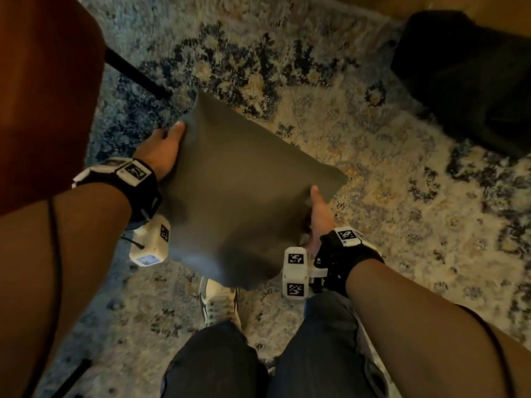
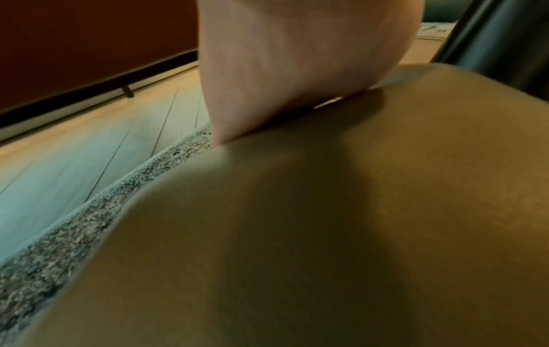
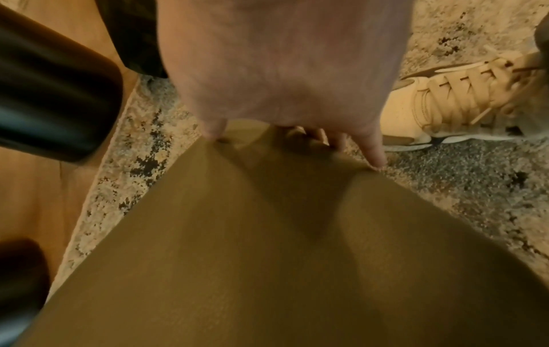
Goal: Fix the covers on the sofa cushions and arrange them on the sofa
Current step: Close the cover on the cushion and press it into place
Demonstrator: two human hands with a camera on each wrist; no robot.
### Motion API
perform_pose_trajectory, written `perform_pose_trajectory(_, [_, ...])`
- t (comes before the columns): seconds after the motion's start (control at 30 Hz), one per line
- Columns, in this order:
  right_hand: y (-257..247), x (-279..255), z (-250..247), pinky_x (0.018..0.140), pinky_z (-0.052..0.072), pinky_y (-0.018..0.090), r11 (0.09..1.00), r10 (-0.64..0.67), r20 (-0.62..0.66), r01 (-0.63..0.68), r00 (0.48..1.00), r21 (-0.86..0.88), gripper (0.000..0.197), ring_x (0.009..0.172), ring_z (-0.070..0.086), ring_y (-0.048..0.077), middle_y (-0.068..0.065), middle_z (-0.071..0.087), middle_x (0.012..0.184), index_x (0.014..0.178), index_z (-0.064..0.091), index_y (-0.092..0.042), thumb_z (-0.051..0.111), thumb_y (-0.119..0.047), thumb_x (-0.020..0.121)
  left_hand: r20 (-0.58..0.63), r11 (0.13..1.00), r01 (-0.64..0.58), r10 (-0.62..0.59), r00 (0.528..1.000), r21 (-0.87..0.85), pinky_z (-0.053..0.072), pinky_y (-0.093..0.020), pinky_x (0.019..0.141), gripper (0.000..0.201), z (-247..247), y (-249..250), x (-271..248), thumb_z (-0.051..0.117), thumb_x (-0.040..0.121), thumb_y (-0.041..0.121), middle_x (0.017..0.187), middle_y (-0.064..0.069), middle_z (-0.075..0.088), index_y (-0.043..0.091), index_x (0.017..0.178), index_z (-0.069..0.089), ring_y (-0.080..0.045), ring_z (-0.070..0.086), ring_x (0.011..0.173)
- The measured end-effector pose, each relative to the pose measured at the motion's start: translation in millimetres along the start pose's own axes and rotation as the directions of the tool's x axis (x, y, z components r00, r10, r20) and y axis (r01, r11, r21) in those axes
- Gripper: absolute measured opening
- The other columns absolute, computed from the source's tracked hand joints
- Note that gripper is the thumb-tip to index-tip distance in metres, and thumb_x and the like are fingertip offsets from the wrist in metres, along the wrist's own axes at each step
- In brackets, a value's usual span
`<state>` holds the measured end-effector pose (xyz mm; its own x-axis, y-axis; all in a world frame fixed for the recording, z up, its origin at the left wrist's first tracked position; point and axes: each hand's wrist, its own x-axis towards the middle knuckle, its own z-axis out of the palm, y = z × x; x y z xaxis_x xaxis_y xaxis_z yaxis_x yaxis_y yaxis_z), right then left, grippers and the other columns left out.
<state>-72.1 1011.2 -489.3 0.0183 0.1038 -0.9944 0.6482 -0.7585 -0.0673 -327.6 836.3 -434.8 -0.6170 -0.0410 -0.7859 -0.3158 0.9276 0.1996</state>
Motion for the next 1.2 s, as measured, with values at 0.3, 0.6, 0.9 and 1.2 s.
perform_pose_trajectory(0.3, [-19.6, -89.6, 3.6, 0.106, 0.04, 0.053, 0.984, -0.068, 0.022, 0.063, 0.997, 0.169, 0.112, 0.12, 0.053, 0.029, 0.006, 0.055, 0.137, 0.142, 0.044, -0.021, 0.056, -0.09, 0.054, 0.085, 0.985, -0.041, 0.056, 0.995, -0.169, 0.043, -0.053, 0.102, 0.093, -21.1, -34.0, -34.2, 0.026, 0.058, 0.101, 0.125, 0.008, 0.063, 0.044, 0.123, 0.059, -0.024, 0.061, 0.11])
perform_pose_trajectory(0.6, [-39.4, -257.6, -34.6, 0.11, 0.033, 0.041, 0.987, -0.159, -0.002, 0.158, 0.987, 0.041, 0.083, 0.129, 0.046, 0.022, 0.002, 0.053, 0.138, 0.145, 0.041, -0.017, 0.04, -0.075, 0.085, -0.054, 0.889, -0.07, 0.051, 0.997, -0.452, 0.041, -0.046, 0.105, 0.083, -85.4, -24.1, -185.9, 0.035, 0.067, 0.095, 0.128, 0.008, 0.063, 0.04, 0.124, 0.061, -0.017, 0.058, 0.119])
perform_pose_trajectory(0.9, [-43.0, -414.8, -12.7, 0.111, 0.035, 0.046, 0.904, -0.358, 0.111, 0.374, 0.927, -0.208, 0.1, 0.125, 0.05, 0.017, -0.003, 0.053, 0.141, 0.145, 0.04, -0.03, 0.048, -0.088, 0.064, -0.117, 0.699, -0.025, -0.084, 0.99, -0.715, 0.04, -0.045, 0.106, 0.071, -167.0, -75.9, -352.9, 0.035, 0.075, 0.086, 0.119, 0.011, 0.068, 0.039, 0.116, 0.067, -0.014, 0.06, 0.117])
perform_pose_trajectory(1.2, [-5.4, -502.8, 136.7, 0.101, 0.037, 0.038, 0.735, -0.435, 0.295, 0.525, 0.851, -0.429, 0.092, 0.123, 0.048, 0.016, -0.007, 0.051, 0.14, 0.145, 0.039, -0.03, 0.051, -0.083, 0.071, -0.099, 0.247, -0.01, -0.352, 0.931, -0.969, 0.037, -0.049, 0.111, 0.108, -223.0, -223.2, -389.5, 0.052, 0.051, 0.096, 0.143, 0.002, 0.053, 0.031, 0.138, 0.051, -0.02, 0.049, 0.131])
